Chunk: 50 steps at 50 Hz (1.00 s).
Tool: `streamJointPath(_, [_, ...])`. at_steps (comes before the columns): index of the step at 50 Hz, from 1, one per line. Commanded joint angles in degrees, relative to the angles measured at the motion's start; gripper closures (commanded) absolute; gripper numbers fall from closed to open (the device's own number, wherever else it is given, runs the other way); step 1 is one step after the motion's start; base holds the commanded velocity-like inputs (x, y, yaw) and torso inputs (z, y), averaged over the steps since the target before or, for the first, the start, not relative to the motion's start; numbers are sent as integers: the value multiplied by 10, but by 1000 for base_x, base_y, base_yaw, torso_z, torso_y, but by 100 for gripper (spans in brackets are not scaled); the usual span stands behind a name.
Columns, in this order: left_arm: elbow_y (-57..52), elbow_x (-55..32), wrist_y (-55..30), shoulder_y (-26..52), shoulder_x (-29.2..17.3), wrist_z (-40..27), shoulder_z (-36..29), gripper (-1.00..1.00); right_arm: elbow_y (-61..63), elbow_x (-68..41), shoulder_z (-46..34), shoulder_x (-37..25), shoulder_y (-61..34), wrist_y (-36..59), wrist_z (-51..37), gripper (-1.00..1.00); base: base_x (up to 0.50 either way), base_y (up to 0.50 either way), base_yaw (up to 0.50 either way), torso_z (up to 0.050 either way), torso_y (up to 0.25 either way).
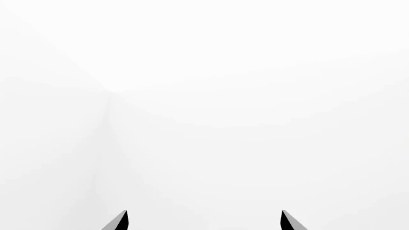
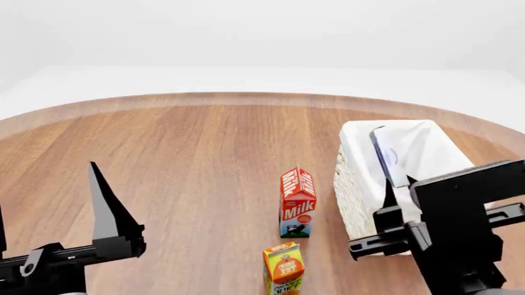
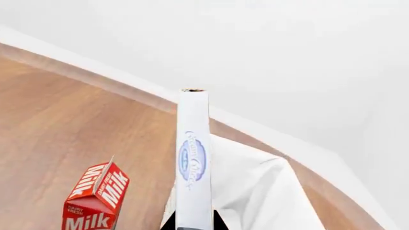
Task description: Pick up the cream cheese box and the butter, and put them in the basket.
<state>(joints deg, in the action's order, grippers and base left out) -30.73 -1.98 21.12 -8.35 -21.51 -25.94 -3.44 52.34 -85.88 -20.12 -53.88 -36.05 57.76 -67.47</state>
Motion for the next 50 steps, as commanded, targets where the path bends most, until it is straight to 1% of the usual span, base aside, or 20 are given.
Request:
streamJointPath(1, [-2, 1, -2, 0, -1, -2, -3, -100, -6, -78, 28, -20, -97, 10, -15, 100, 0, 0, 0, 0, 0])
streamJointPath(2, [-3, 2, -3, 0, -1, -2, -3, -100, -8, -89, 28, -23, -117, 15, -18, 100, 0, 0, 0, 0, 0])
streamJointPath(8, [-3, 2, -4, 1, -1, -2, -5, -100, -38, -115, 31, -30, -150, 16, -14, 100, 0, 0, 0, 0, 0])
streamJointPath(20, [1, 3, -2, 2, -2, -1, -11, -100, -108, -95, 19, -22, -216, 46, 27, 100, 0, 0, 0, 0, 1])
streamJointPath(28, [-3, 2, -4, 1, -4, -2, -11, -100, -159, -73, 10, -16, -235, 58, 53, 100, 0, 0, 0, 0, 0])
streamJointPath(35, [-2, 2, -5, 3, -4, -3, -12, -100, -193, -74, 10, -22, -223, 54, 70, 100, 0, 0, 0, 0, 0])
streamJointPath(38, [-2, 2, -6, 3, -4, -3, -14, -100, -225, -102, 15, -19, -227, 47, 75, 100, 0, 0, 0, 0, 3])
streamJointPath(43, [-2, 2, -7, 5, -5, -3, -15, -100, -275, -120, 20, -10, -226, 35, 90, 100, 0, 0, 0, 0, 0])
streamJointPath(50, [-3, 0, -9, 5, -7, -4, -16, -100, -330, -80, 1, 2, -238, 44, 121, 100, 0, 0, 0, 0, 0])
